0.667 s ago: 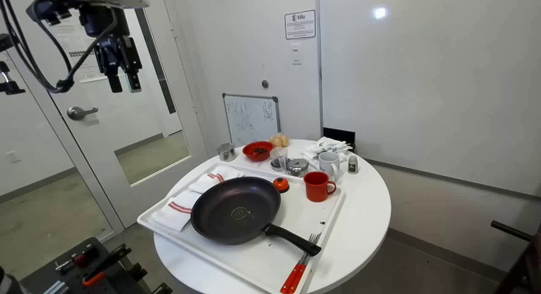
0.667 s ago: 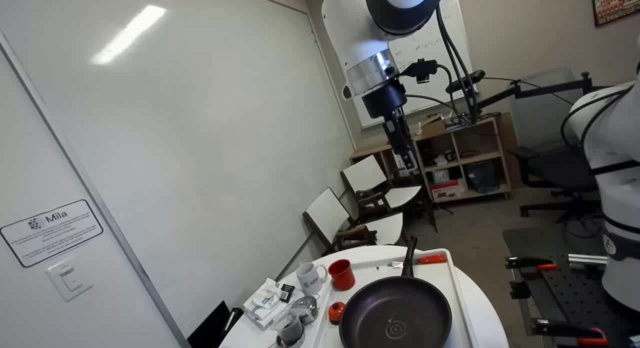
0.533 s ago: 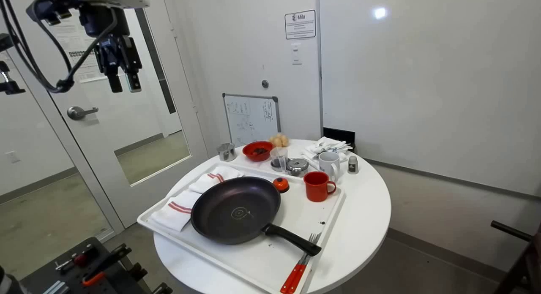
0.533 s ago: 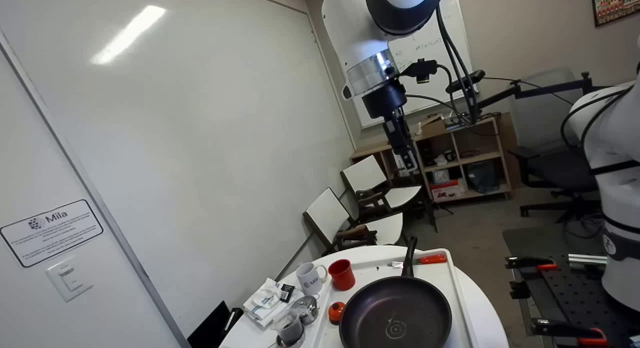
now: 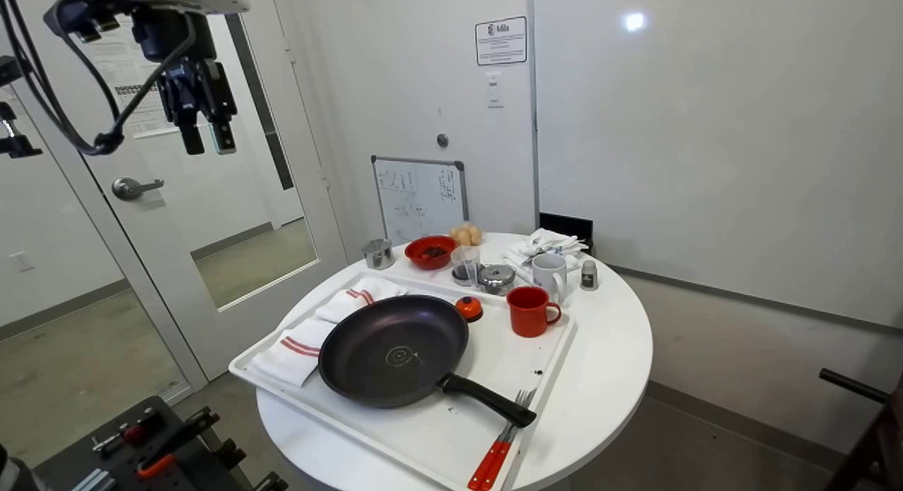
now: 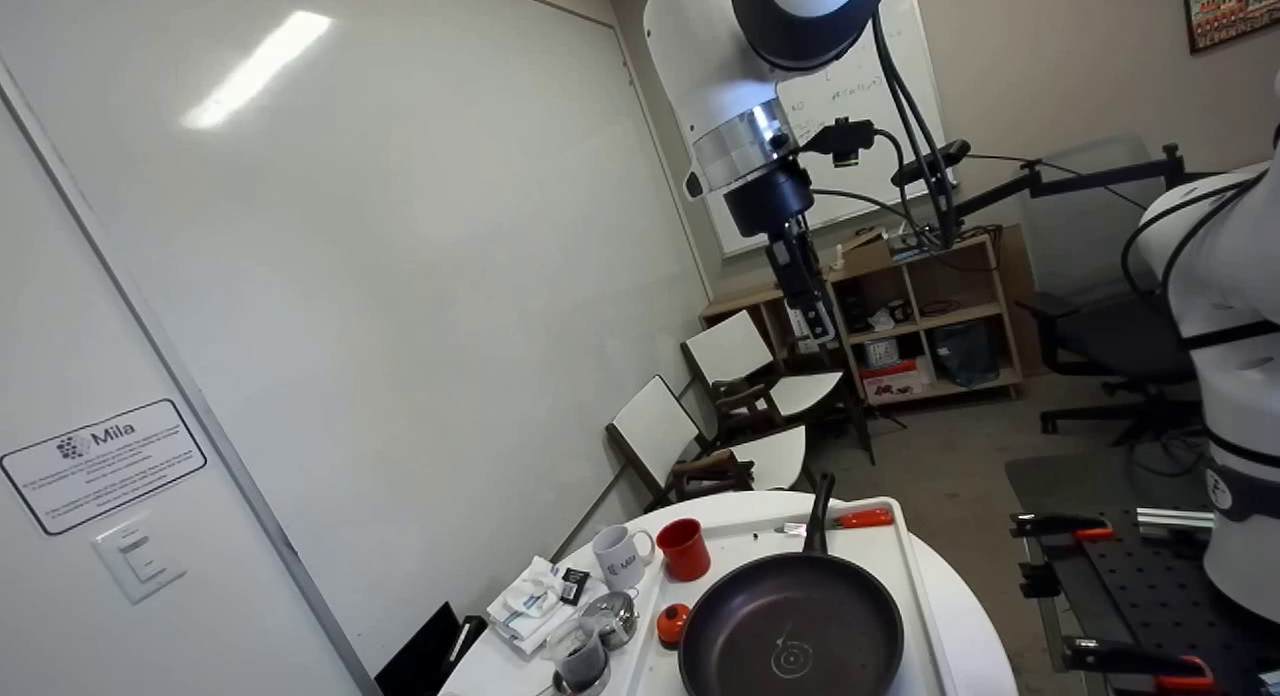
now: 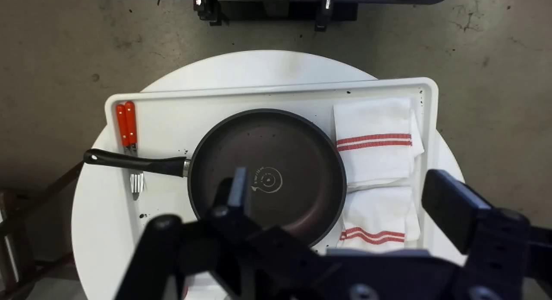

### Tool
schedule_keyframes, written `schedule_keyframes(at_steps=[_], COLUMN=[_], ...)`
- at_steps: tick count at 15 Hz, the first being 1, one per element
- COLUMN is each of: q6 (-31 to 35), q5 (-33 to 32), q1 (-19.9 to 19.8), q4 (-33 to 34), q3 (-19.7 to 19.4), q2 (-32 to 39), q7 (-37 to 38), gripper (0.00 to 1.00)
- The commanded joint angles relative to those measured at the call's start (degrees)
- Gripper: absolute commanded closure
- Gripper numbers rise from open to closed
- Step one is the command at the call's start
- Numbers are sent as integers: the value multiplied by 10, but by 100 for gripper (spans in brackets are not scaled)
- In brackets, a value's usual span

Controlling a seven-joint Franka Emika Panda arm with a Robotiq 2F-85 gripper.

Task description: Move the orange cup to the right front corner of the tray

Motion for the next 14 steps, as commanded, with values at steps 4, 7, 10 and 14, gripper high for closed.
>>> schedule_keyframes(at_steps=[4,7,10,14], q6=[30,81,140,218], q5=[-1,1,1,-7], q1=[-3,-11,-20,-37], q4=[0,-7,-12,-1], q3=[-19,-37,-60,-81], q2=[24,55,102,181], q7=[-13,-25,-49,-68], gripper=[0,0,0,0])
